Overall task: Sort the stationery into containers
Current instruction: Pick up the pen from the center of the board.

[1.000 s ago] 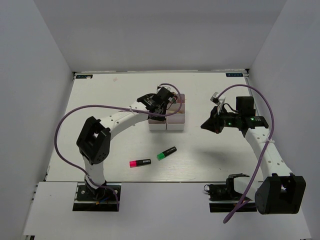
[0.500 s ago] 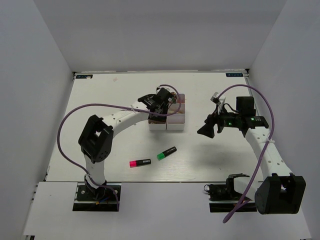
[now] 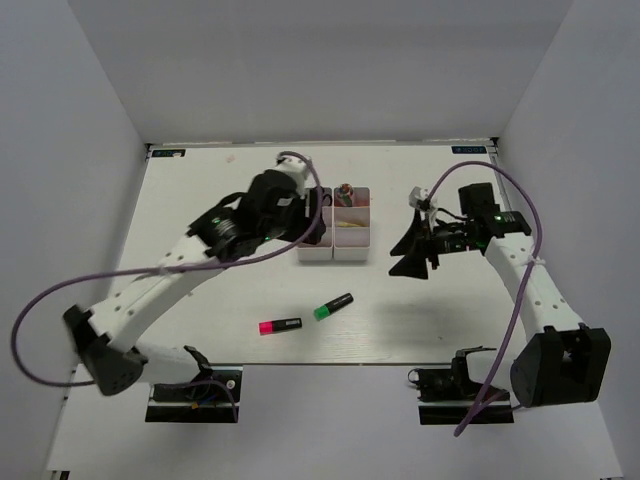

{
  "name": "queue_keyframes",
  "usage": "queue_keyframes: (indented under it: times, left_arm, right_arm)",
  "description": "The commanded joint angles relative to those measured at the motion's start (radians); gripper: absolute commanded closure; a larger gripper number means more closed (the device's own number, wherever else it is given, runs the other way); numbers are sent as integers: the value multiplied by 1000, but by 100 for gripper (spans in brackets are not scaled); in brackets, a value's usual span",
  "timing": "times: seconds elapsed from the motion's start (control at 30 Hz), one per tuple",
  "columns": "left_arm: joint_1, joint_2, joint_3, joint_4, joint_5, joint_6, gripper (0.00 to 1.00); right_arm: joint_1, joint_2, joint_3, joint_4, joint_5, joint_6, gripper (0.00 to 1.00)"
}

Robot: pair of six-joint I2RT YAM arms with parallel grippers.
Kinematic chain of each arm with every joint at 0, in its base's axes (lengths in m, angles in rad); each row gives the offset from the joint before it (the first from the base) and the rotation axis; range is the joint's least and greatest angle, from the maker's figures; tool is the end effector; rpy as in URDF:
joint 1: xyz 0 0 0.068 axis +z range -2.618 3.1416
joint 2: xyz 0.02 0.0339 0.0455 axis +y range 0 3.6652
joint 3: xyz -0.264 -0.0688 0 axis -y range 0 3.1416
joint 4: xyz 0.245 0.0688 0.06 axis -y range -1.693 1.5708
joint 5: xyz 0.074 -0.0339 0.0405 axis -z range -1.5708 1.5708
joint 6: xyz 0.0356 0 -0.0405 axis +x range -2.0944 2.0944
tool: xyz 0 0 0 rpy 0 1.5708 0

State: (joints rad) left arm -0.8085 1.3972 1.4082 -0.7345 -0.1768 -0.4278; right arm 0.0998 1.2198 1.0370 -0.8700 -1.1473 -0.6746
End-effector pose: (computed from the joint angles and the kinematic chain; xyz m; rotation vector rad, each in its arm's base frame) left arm 0.2120 -0.2130 0.3640 0.3476 2.2940 -0.4384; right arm 0.2206 0.0547 0.2989 -1.1248 1.8071 1.1424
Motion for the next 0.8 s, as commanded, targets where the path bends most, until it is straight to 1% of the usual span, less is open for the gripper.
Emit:
queue_keyframes:
  times: [0.0,0.03,0.07,0.1,0.13,0.17,0.2,0.23,0.27,0.3,0.33,0.37,0.4,0.43,0.47,0.53,0.57,0.63,0.67,0.73,0.77]
  left_arm:
    - [3,-153,5,-119,-18,7,23]
    - [9,-193,-3,-168,-41,29,11]
    - [37,-226,-15,-189,-85,50,8]
    - [70,-266,-53,-221,-87,64,6]
    - [89,-282,-102,-242,-86,69,2]
    - [104,-302,-129,-241,-69,98,0]
    - [156,-340,-194,-235,-46,104,0]
    - [175,-349,-246,-236,-14,103,0]
    - [192,-357,-300,-235,8,101,0]
    - [227,-369,-323,-221,43,101,0]
    - [265,-377,-348,-212,66,97,0]
    - [303,-389,-410,-200,86,98,0]
    - [324,-395,-434,-172,105,104,0]
    - [362,-408,-486,-154,150,116,0]
    - [423,-411,-495,-137,195,121,0]
    - [474,-420,-541,-128,218,138,0]
    - [482,-428,-552,-114,206,141,0]
    - [485,-463,-590,-91,203,144,0]
    - [482,-472,-597,-82,198,143,0]
    - [483,-507,-629,-71,159,143,0]
    - [483,-520,-649,-59,143,146,0]
  right_arm:
    - [104,18,55,-172,-2,-267,29]
    - [124,20,51,-166,21,-293,26]
    - [197,24,32,-156,122,-363,24]
    - [224,36,29,-129,154,-381,24]
    - [245,44,25,-118,187,-434,24]
    - [292,72,28,-129,243,-472,24]
    - [342,104,26,-120,311,-500,26]
    - [392,122,21,-104,345,-540,27]
    - [414,156,15,-65,474,-558,30]
    - [492,190,3,-46,516,-568,32]
    - [514,219,-6,-26,585,-595,34]
    - [534,231,-9,17,610,-608,36]
    - [552,256,-9,22,670,-617,39]
    - [608,280,4,54,693,-614,41]
    - [651,306,12,65,699,-587,42]
    - [682,316,18,147,741,-556,42]
    - [719,331,18,173,770,-527,41]
    - [739,345,21,253,791,-479,39]
    - [770,372,32,264,814,-470,37]
    - [799,405,67,250,822,-441,37]
    - [811,443,87,247,837,-434,36]
